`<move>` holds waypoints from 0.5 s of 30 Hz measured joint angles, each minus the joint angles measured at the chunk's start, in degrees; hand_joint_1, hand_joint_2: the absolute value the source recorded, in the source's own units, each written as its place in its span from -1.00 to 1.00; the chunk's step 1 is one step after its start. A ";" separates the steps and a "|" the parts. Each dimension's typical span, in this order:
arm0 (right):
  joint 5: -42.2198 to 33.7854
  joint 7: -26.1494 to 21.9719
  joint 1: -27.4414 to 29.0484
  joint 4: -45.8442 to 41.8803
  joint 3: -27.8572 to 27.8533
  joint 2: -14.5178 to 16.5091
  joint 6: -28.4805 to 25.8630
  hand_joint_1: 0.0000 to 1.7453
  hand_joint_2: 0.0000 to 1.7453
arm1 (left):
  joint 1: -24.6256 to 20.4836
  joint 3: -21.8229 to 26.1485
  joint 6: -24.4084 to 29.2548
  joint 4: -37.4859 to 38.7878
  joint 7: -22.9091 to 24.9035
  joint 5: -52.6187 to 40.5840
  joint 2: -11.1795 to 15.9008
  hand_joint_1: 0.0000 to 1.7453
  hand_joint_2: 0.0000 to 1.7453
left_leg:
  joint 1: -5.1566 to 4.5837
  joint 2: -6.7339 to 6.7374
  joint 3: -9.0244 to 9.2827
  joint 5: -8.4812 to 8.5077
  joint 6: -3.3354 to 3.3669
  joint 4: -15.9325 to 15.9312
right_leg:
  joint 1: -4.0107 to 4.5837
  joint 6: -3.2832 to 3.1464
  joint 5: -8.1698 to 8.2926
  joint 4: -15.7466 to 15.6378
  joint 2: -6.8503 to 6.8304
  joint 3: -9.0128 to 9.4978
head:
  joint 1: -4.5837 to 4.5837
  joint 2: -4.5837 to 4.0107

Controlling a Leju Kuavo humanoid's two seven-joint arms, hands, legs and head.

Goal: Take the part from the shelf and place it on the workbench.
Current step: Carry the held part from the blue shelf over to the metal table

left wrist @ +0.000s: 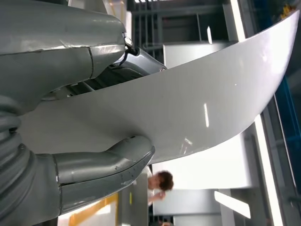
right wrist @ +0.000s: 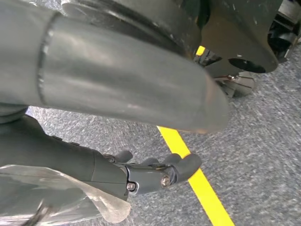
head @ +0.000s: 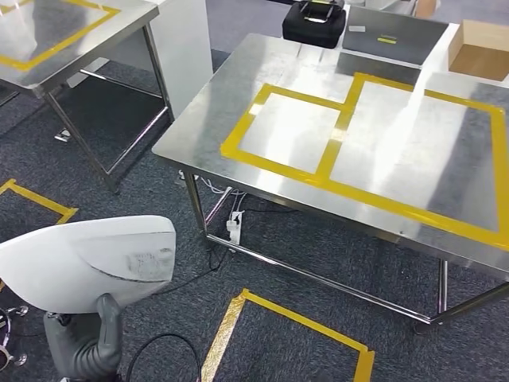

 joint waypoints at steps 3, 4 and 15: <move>-0.19 0.00 -0.13 0.00 -0.01 0.00 0.01 -1.00 -1.00 | -0.01 -0.02 -0.01 0.00 0.00 0.00 -0.09 1.00 1.00 | 0.18 0.24 1.39 -0.18 1.19 -0.28 | -0.11 0.66 -2.31 3.69 0.03 -1.39 | 0.46 0.00; -0.37 -0.01 -0.20 0.00 -0.03 0.00 0.02 -1.00 -1.00 | 0.00 -0.04 -0.01 0.00 0.00 -0.01 -0.13 1.00 1.00 | 0.14 0.45 1.67 -0.43 1.42 -0.30 | -0.12 0.79 -3.99 7.00 0.04 -3.39 | 0.67 0.00; -2.21 0.06 -0.02 0.02 -1.46 0.08 0.44 -1.00 -1.00 | 0.10 -0.07 0.43 0.02 0.07 -0.03 -0.19 1.00 1.00 | -0.97 4.82 6.48 -4.25 0.45 -0.16 | 1.32 -1.94 3.73 2.11 -3.18 -7.80 | 0.65 0.00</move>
